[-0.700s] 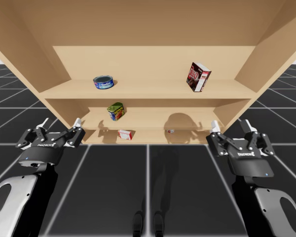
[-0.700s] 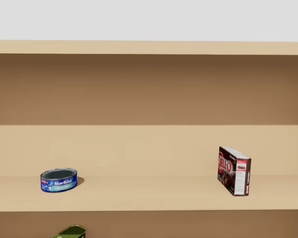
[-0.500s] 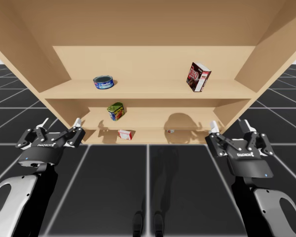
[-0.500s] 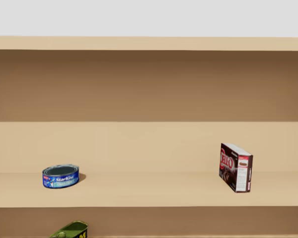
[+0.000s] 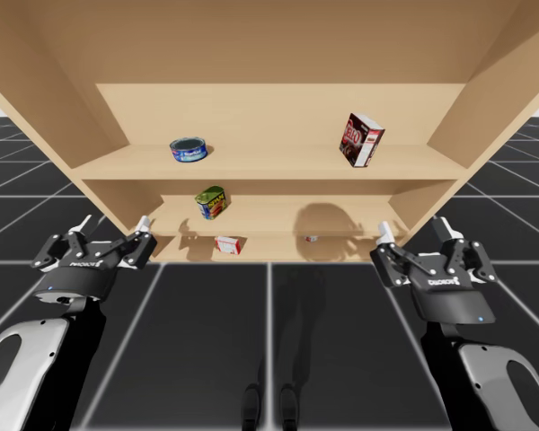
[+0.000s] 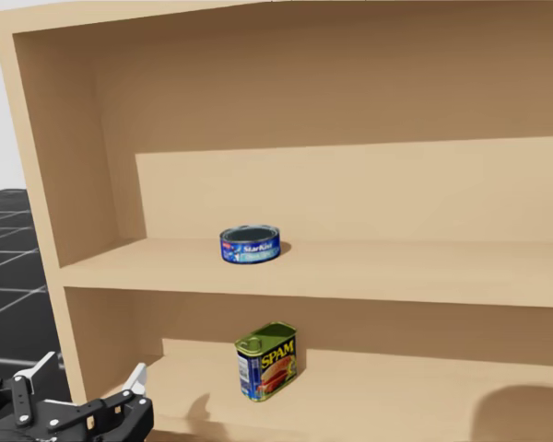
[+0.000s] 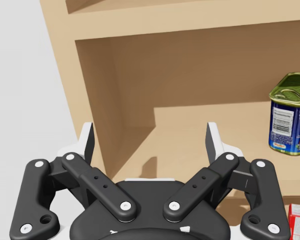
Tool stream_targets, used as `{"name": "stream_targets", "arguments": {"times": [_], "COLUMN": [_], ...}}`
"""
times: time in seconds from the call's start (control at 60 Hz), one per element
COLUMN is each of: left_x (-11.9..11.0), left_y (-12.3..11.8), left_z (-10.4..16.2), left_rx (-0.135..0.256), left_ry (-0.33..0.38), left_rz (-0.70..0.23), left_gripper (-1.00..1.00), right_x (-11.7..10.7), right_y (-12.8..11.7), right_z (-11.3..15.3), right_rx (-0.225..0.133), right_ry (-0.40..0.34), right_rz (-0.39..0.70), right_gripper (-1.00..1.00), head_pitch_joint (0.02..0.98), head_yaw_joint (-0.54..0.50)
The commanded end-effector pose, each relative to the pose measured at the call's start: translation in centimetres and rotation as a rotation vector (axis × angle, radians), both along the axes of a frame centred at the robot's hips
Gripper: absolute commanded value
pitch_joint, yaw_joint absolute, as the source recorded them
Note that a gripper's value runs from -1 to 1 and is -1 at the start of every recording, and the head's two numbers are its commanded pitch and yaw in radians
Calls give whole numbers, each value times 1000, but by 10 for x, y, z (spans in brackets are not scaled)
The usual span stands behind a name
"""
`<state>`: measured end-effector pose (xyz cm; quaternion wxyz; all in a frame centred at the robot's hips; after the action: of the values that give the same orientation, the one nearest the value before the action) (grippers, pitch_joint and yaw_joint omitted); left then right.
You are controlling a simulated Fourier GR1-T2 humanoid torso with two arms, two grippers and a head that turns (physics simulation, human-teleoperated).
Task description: Retrieve the tuna can from the shelves.
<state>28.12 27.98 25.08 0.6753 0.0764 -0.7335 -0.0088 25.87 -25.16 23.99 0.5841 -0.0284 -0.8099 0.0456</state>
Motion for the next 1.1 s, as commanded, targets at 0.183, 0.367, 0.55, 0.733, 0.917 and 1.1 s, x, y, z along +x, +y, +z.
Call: {"name": "stream_targets", "arguments": {"times": [0.183,0.367,0.55,0.733,0.917,1.1], "left_x": [-7,-18,-31,-37,-25,-3], "left_y": [-7,-16,-24,-32,-38,-52], "left_z": [8,22,47,86,107,120], "left_rx": [-20,-31,-43,-2,-5,-10], "left_ry": [-17,0,12,-5,24,54], "left_rz": [-22,-75,-131,-168,-207,-248], "left_gripper": [-1000,-1000,-1000,-1000,-1000,-1000], "right_x": [0,0,0,1,2,3], "right_y": [2,2,2,2,1,1], "right_z": [-2,-3,-4,-5,-5,-6], "right_rx": [-31,-54,-60,-69,-55,-42], "right_ry": [8,5,4,5,13,27], "right_rz": [5,-8,-12,-14,-11,-1], "right_gripper": [-1000,-1000,-1000,-1000,-1000,-1000], "head_pitch_joint": [287,285,283,283,283,281], "head_yaw_joint": [297,287,287,291,290,291]}}
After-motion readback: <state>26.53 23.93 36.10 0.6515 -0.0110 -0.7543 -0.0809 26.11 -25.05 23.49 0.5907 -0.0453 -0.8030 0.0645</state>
